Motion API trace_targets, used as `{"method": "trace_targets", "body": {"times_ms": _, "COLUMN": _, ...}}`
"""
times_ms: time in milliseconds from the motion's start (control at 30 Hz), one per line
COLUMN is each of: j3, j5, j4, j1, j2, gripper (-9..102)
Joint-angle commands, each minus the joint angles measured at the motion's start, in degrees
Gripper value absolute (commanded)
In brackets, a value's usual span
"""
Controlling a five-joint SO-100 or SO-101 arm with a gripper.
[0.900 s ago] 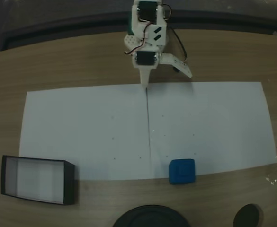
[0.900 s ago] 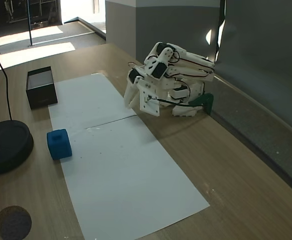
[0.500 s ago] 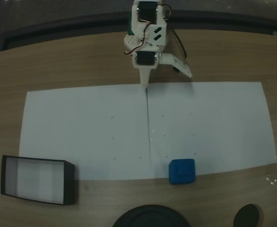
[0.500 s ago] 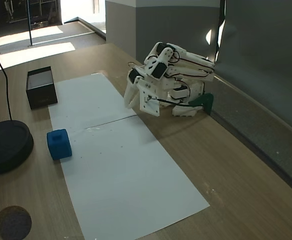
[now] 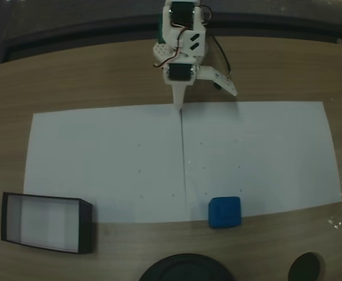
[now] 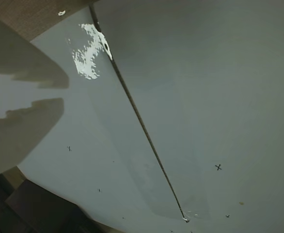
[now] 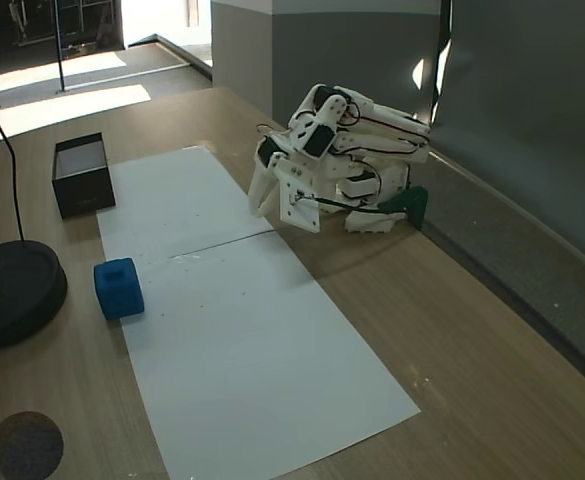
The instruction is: Grab a blue square and put it in the box.
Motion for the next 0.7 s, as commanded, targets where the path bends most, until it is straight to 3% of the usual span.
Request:
{"method": "trace_targets", "body": {"times_ms": 0, "j3": -3.2, "j5": 0.4, "j4": 0.5, "j1": 0.2, "j2": 1.1, "gripper": 0}}
{"method": "trace_targets", "body": {"times_ms": 567, "j3": -3.2, "j5": 0.4, "j4": 0.2, "j1": 0.2, "j2": 1.1, "gripper": 0}}
{"method": "trace_targets", "body": {"times_ms": 667, "j3": -2.1, "j5": -0.1, "j4": -6.7, "j1": -1.1, "j2": 1.2, "gripper": 0}}
